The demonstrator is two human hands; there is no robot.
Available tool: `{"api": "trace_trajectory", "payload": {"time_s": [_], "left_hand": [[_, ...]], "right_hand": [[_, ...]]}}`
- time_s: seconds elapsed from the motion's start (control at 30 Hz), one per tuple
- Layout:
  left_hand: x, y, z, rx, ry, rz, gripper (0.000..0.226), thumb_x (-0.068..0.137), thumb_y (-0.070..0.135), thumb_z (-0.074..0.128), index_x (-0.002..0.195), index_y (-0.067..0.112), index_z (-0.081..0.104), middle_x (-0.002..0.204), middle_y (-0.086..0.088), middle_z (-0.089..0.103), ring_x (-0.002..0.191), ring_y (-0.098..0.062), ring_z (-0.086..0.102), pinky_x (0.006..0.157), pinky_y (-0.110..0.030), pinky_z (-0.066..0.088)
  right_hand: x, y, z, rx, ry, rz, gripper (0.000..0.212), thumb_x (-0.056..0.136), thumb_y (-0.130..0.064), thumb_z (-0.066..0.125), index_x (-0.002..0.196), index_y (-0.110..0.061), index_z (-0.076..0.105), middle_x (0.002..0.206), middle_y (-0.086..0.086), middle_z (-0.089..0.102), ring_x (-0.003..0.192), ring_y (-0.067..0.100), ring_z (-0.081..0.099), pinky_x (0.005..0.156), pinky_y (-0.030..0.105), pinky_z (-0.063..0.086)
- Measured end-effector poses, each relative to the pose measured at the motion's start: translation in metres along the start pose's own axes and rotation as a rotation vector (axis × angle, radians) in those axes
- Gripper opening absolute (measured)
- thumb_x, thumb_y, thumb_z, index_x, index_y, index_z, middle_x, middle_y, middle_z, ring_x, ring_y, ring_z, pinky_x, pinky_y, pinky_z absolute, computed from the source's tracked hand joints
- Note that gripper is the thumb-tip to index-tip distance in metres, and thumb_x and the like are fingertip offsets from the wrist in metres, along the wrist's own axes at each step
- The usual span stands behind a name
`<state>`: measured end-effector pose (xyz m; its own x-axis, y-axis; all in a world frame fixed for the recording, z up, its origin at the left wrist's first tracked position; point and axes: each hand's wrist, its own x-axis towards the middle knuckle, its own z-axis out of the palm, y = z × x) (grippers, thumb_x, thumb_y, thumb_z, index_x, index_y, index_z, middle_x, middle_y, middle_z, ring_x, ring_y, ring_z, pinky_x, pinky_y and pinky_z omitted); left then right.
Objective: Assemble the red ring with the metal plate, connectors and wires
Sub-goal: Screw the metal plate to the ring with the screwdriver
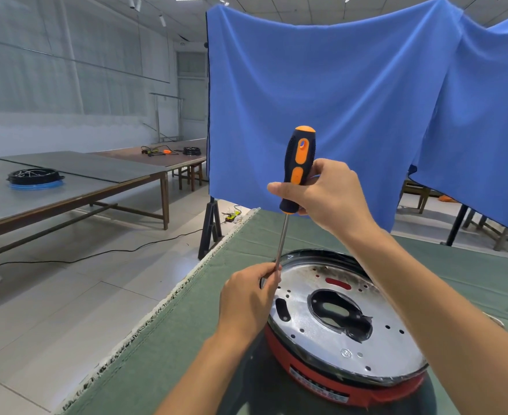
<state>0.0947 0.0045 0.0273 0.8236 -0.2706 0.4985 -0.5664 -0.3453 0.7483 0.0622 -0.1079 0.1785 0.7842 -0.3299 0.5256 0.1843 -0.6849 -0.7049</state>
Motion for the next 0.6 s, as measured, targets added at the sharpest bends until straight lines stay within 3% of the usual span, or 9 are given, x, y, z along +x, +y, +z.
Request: {"api": "trace_trajectory", "payload": {"time_s": [0.07, 0.17, 0.23, 0.43, 0.6], "left_hand": [[-0.0001, 0.0, 0.0, -0.005, -0.014, -0.005, 0.024, 0.095, 0.035, 0.055, 0.099, 0.021, 0.073, 0.085, 0.006, 0.074, 0.085, -0.018, 0.068, 0.076, -0.04, 0.055], [0.0008, 0.0001, -0.0001, -0.005, -0.026, -0.044, 0.025, 0.094, 0.039, 0.052, 0.097, 0.024, 0.072, 0.085, 0.007, 0.073, 0.087, -0.018, 0.067, 0.079, -0.039, 0.054], [0.0009, 0.0008, 0.0002, 0.006, -0.027, -0.027, 0.031, 0.094, 0.043, 0.05, 0.093, 0.021, 0.073, 0.083, 0.005, 0.073, 0.084, -0.019, 0.067, 0.076, -0.041, 0.054], [-0.0006, -0.0001, -0.0003, 0.016, -0.014, 0.008, 0.02, 0.095, 0.028, 0.056, 0.096, 0.016, 0.073, 0.082, 0.006, 0.073, 0.081, -0.016, 0.068, 0.073, -0.04, 0.055], [-0.0021, 0.0048, -0.0035, -0.024, -0.042, 0.009, 0.045, 0.089, 0.052, 0.045, 0.095, 0.017, 0.073, 0.082, 0.004, 0.073, 0.081, -0.018, 0.068, 0.074, -0.041, 0.055]], "right_hand": [[0.0013, -0.0004, -0.003, -0.004, -0.099, 0.01, 0.033, 0.075, -0.036, 0.078, 0.08, -0.009, 0.059, 0.076, 0.006, 0.07, 0.08, 0.026, 0.07, 0.082, 0.049, 0.055], [-0.0001, -0.0007, -0.0066, 0.137, -0.247, 0.024, 0.025, 0.087, -0.018, 0.068, 0.094, 0.003, 0.057, 0.097, 0.024, 0.066, 0.093, 0.035, 0.067, 0.086, 0.046, 0.056], [-0.0023, 0.0004, -0.0065, 0.16, -0.211, 0.01, 0.021, 0.086, -0.014, 0.069, 0.092, 0.004, 0.06, 0.09, 0.022, 0.068, 0.089, 0.033, 0.069, 0.081, 0.041, 0.059], [-0.0021, -0.0011, 0.0029, -0.055, 0.047, -0.035, 0.031, 0.07, -0.035, 0.08, 0.07, -0.01, 0.062, 0.056, -0.007, 0.066, 0.062, 0.016, 0.069, 0.069, 0.044, 0.057], [-0.0018, -0.0005, -0.0037, -0.015, -0.142, -0.002, 0.023, 0.081, -0.031, 0.073, 0.086, -0.011, 0.062, 0.086, 0.01, 0.071, 0.083, 0.024, 0.069, 0.08, 0.048, 0.056]]}}
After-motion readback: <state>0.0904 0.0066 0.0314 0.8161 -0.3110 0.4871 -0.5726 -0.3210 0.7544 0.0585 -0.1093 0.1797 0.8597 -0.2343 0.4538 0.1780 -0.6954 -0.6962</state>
